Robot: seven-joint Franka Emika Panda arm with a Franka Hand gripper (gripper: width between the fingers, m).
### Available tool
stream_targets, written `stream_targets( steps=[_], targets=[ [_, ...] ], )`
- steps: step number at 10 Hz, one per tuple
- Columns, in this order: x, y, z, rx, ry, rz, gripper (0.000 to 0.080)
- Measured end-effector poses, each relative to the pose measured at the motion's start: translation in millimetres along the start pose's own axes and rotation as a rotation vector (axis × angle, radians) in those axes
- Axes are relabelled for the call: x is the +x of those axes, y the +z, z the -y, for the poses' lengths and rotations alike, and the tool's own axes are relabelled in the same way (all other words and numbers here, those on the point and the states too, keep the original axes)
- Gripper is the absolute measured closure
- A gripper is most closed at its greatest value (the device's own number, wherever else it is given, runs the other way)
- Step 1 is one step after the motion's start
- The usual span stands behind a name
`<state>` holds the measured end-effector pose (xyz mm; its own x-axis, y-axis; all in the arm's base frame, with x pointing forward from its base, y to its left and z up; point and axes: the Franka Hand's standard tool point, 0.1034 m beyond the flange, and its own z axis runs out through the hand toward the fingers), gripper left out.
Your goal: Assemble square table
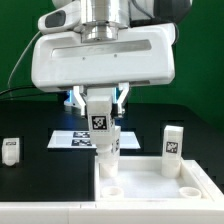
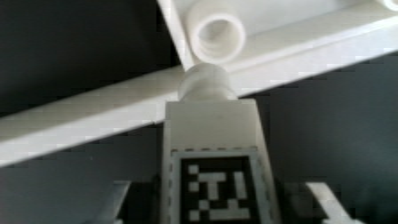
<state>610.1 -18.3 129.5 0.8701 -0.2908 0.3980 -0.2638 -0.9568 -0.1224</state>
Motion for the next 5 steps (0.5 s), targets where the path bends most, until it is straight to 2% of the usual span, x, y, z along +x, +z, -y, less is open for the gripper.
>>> stream_targets(
  steps=[2, 3, 5],
  targets=[
    [0.4, 0.3, 1.1, 0.001, -0.002, 0.002, 0.0515],
    [1.6, 1.1, 14.8, 0.006, -0.057, -0.009, 0.0515],
    [-8.0, 9.2, 67.0, 0.035, -0.159, -0.03, 0.0515]
  ],
)
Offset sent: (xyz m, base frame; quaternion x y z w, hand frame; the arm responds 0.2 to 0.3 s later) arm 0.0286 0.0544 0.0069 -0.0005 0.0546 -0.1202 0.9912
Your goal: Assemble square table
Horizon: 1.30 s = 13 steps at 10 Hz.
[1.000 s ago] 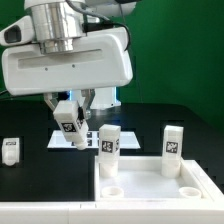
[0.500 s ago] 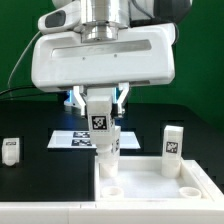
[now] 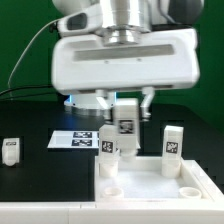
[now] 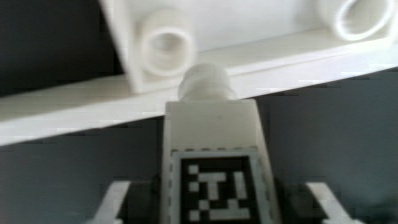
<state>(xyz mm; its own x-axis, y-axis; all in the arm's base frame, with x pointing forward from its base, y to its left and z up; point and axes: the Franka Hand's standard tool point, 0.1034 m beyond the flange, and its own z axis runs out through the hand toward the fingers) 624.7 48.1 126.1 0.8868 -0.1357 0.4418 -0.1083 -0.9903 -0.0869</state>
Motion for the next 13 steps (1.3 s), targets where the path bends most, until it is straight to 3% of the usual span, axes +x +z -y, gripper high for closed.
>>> stream_targets(
  steps=[1, 3, 5, 8, 12, 13],
  targets=[
    [-6.4, 3.2, 21.9, 0.008, -0.048, 0.006, 0.0515],
    [-4.8, 3.2, 13.9, -0.005, -0.05, 0.003, 0.0515],
    [-6.1, 4.5, 15.8, -0.005, -0.053, 0.002, 0.0515],
    [-6.3, 20.8, 30.2, -0.011, -0.098, -0.142, 0.0515],
    [-10.2, 25.9, 32.5, -0.011, -0.091, -0.154, 0.0515],
    [-18.0, 26.7, 48.8, 0.001, -0.071, -0.134, 0.0515]
  ],
)
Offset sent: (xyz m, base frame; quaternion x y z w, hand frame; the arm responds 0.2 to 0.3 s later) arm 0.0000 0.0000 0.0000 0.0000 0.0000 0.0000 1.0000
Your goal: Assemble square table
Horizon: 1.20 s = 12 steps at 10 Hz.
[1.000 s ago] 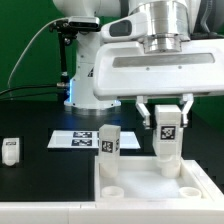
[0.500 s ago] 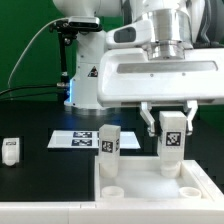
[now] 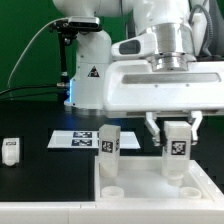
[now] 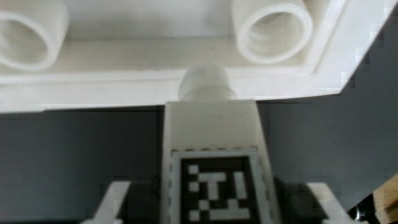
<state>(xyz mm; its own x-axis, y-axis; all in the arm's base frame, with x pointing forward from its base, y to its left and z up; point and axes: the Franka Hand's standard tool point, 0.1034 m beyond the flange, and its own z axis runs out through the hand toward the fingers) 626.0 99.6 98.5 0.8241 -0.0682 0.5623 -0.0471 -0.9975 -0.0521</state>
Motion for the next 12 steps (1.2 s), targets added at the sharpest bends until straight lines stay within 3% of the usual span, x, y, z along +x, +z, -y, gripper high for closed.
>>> stream_targets(
  steps=[2, 7, 12],
  targets=[
    [-6.8, 1.1, 16.8, 0.01, 0.007, 0.02, 0.0515],
    [-12.4, 7.8, 9.7, 0.001, 0.012, 0.038, 0.0515],
    [-13.8, 18.6, 11.8, -0.001, 0.008, 0.036, 0.0515]
  ],
)
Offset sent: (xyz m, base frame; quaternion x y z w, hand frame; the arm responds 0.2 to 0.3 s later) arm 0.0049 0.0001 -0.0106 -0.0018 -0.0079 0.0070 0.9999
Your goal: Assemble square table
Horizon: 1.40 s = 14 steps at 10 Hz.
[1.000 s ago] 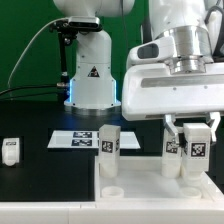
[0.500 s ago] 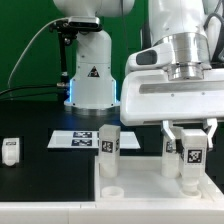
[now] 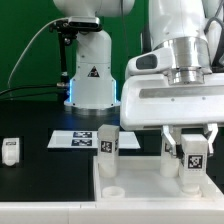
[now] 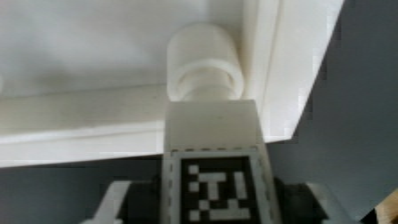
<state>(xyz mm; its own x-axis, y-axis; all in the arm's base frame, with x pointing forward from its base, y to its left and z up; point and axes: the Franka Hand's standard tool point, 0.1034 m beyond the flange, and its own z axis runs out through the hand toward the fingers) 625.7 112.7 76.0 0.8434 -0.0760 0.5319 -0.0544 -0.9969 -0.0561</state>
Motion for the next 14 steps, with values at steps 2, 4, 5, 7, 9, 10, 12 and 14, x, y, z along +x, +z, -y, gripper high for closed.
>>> stream_targets(
  steps=[2, 4, 5, 7, 9, 10, 12, 14],
  targets=[
    [-0.7, 2.6, 0.4, 0.0, 0.007, 0.009, 0.0515],
    [-0.7, 3.5, -0.3, 0.0, 0.015, 0.018, 0.0515],
    [-0.7, 3.5, -0.5, 0.0, 0.014, 0.018, 0.0515],
    [-0.7, 3.5, -0.4, 0.0, 0.014, 0.018, 0.047],
    [-1.2, 3.6, 0.2, 0.002, 0.015, 0.025, 0.0185],
    [0.1, 3.4, 6.9, 0.018, 0.036, 0.092, 0.0185],
    [15.1, 3.1, 15.8, 0.043, 0.089, 0.233, 0.0155],
    [15.6, 5.2, 9.3, 0.042, 0.095, 0.38, 0.0151]
  ],
)
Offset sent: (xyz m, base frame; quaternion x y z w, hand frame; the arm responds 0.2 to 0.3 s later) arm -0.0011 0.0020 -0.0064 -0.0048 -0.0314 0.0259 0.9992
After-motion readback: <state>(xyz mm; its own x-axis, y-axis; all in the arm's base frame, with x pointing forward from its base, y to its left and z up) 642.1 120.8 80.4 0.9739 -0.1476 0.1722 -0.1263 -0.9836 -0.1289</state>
